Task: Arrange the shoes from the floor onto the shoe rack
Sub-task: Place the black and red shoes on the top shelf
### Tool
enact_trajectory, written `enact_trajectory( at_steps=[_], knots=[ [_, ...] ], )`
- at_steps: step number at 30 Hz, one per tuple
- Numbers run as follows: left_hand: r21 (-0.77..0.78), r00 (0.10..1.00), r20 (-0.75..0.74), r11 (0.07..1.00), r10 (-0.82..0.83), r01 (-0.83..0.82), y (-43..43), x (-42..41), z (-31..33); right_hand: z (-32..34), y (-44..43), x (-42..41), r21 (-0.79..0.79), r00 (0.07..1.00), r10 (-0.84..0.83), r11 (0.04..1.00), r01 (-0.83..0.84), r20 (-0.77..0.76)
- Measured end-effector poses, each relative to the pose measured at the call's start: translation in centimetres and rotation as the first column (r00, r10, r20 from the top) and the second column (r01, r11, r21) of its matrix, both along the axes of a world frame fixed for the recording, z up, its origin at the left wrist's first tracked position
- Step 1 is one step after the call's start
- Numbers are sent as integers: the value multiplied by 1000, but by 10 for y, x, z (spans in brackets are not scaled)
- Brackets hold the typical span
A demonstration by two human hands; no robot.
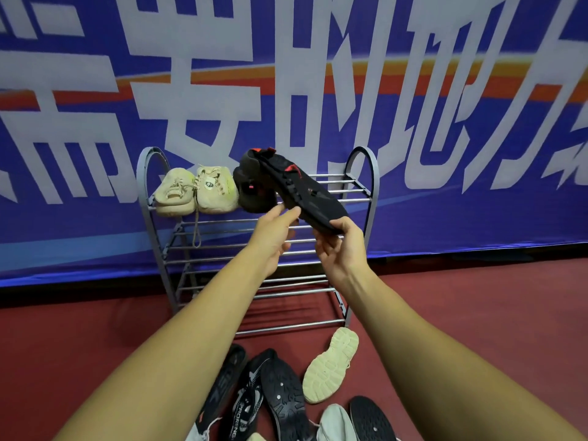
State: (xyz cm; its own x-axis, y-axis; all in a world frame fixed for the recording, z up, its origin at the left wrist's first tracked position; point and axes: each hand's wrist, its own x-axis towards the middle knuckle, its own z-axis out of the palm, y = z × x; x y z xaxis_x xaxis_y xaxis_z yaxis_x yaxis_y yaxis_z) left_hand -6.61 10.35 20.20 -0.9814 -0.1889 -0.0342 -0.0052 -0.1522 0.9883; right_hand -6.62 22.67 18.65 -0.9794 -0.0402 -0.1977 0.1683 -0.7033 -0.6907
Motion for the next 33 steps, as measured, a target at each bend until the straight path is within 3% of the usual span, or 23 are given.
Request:
enact_trajectory(
  at_steps=[3,7,11,15,18,22,33],
  knots=[
    [-8,999,-21,999,48,-49,-2,-7,1,-6,-2,-3,71,998,45,997,-42,-47],
    [-57,996,-78,997,53,-58,-5,-20,-4,-15,8,-11,287,991,127,951,-112,-34],
    [-12,997,-49,999,52,-53,-6,-38,-7,-17,18,-21,190,982,184,964,-186,31],
    [23,999,7,999,42,-43,-8,-53,-14,-14,22,-35,196,981,194,962,-190,-4],
    [197,992,74,974,101,-114,-9,-65,-21,-14,15,-48,196,978,209,960,-199,-30],
    [407,993,116,910,35,-80,-1,-75,-28,-22,-5,-67,182,990,139,975,-130,-39],
    [409,998,67,912,4,-31,-7,-109,-44,-40,-21,-123,191,979,151,974,-123,-139]
  ],
)
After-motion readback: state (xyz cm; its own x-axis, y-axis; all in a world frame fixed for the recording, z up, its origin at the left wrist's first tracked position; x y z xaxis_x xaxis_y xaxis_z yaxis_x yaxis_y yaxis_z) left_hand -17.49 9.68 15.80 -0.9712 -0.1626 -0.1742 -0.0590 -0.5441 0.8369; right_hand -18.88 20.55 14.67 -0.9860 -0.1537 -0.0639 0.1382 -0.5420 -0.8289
